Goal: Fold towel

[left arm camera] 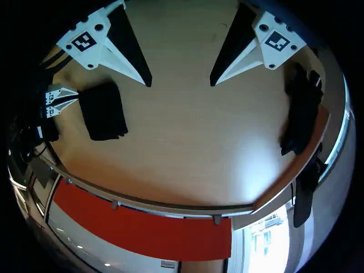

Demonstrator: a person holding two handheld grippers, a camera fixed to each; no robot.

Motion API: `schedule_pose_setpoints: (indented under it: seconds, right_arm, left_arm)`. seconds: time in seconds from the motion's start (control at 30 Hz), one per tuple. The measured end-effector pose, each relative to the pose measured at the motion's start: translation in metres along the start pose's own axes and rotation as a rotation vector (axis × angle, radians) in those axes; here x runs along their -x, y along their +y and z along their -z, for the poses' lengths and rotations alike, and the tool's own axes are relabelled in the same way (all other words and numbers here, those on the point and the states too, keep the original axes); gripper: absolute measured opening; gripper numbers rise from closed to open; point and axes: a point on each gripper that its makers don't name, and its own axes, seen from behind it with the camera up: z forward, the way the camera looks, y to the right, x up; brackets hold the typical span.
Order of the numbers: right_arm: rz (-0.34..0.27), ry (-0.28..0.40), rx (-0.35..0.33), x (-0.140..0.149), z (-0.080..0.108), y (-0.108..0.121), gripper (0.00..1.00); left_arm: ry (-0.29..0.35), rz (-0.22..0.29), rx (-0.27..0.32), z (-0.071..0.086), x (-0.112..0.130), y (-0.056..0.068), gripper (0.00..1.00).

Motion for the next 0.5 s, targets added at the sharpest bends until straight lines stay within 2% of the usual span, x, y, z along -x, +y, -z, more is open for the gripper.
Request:
schedule_pose_setpoints:
  seconds: [0.27, 0.5]
  right_arm:
    - [0.023, 0.032, 0.026, -0.021, 0.016, 0.004, 0.05]
    - [0.067, 0.079, 0.058, -0.06, 0.035, 0.016, 0.04]
  left_arm:
    - [0.0, -0.005, 0.005, -0.002, 0.0, 0.0, 0.95]
    - [0.012, -0.019, 0.014, -0.001, -0.007, 0.0, 0.94]
